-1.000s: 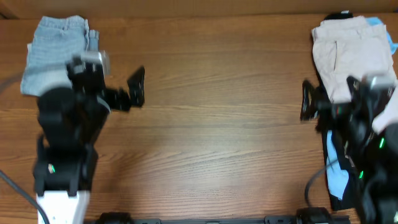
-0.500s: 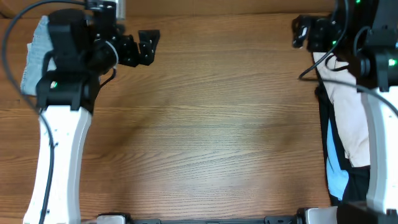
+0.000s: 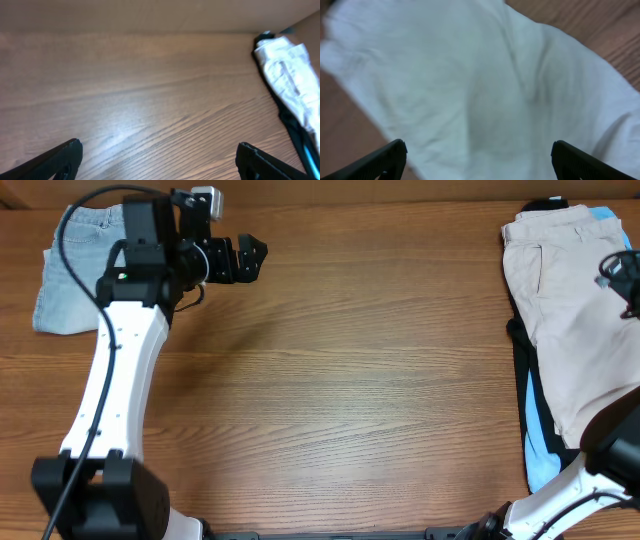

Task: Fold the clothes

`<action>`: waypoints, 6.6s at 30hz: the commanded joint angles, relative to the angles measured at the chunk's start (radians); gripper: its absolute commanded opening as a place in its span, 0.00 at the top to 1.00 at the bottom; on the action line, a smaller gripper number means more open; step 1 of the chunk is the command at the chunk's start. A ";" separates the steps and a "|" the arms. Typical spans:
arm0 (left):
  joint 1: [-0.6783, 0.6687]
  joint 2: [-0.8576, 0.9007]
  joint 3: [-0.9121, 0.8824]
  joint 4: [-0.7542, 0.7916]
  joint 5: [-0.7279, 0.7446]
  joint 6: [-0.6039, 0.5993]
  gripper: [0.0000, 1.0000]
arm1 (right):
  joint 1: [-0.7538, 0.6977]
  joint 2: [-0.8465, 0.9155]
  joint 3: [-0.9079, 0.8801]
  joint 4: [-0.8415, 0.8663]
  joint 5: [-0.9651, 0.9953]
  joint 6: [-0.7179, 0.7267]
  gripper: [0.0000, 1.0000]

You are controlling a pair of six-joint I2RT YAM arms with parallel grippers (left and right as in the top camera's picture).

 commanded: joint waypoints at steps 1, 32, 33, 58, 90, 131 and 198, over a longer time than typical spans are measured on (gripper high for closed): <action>-0.035 0.084 0.020 0.009 -0.007 -0.002 0.00 | -0.051 0.066 0.019 0.004 -0.025 -0.119 0.04; -0.106 0.154 0.043 0.020 -0.103 -0.050 0.11 | -0.066 0.138 0.043 -0.020 -0.447 -0.186 0.91; -0.106 0.148 0.045 0.011 -0.105 -0.046 0.11 | -0.056 0.107 0.051 -0.042 -0.447 -0.182 0.91; -0.046 0.066 0.048 -0.246 -0.102 0.116 0.00 | 0.519 -0.138 0.046 -0.340 0.059 0.049 0.59; -0.081 0.109 0.048 -0.254 -0.152 0.129 0.02 | -0.089 0.033 -0.082 -0.149 -0.608 -0.195 0.96; -0.228 0.122 0.077 -0.228 -0.253 0.225 0.01 | 0.800 -0.330 -0.581 -0.092 -0.162 0.037 0.27; -0.358 0.211 0.114 -0.699 -0.347 -0.261 0.03 | 0.586 -0.362 -0.481 0.078 -0.256 -0.032 0.22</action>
